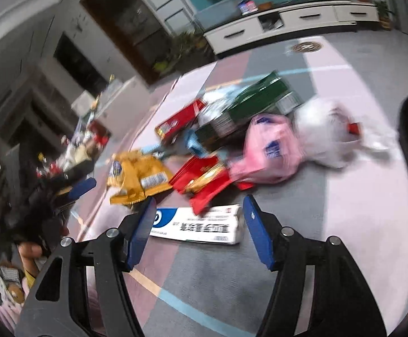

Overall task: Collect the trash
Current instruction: 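Grasp the ointment box with the right gripper while the left grasps the yellow chip bag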

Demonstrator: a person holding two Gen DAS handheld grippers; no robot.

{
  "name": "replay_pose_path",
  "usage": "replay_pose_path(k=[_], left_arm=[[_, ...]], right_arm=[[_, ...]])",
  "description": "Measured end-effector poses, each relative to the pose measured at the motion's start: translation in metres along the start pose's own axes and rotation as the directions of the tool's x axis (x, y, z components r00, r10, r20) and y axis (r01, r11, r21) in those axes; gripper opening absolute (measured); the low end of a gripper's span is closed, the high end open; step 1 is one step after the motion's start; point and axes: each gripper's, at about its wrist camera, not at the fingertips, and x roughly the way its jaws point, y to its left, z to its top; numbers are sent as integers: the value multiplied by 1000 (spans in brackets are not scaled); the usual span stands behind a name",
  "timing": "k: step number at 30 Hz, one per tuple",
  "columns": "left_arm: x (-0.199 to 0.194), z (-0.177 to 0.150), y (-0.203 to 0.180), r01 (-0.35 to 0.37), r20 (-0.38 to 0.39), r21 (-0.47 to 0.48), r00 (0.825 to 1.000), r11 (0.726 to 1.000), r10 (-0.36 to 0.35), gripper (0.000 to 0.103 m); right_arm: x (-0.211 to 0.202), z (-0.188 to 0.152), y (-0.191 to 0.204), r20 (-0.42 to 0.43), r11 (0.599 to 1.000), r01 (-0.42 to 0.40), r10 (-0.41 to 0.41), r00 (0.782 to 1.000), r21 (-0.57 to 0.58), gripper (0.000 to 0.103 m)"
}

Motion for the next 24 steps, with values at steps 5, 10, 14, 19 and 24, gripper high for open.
replay_pose_path(k=[5, 10, 14, 19, 24], left_arm=[[10, -2, 26, -9, -32, -85, 999, 996, 6, 100], [29, -9, 18, 2, -75, -82, 997, 997, -8, 100], [43, -12, 12, -40, -99, -40, 994, 998, 36, 100], [57, -16, 2, -114, -114, 10, 987, 993, 114, 100], [61, -19, 6, -142, -131, 16, 981, 990, 142, 91]], right_arm=[[11, 2, 14, -17, 998, 14, -15, 1000, -57, 63], [28, 5, 11, -39, 997, 64, -66, 997, -50, 63], [38, 4, -1, -67, 999, 49, -49, 997, -7, 63], [47, 2, 0, -102, 1000, 8, -8, 995, -5, 63], [47, -10, 3, -186, 999, -42, 40, 982, -5, 63]])
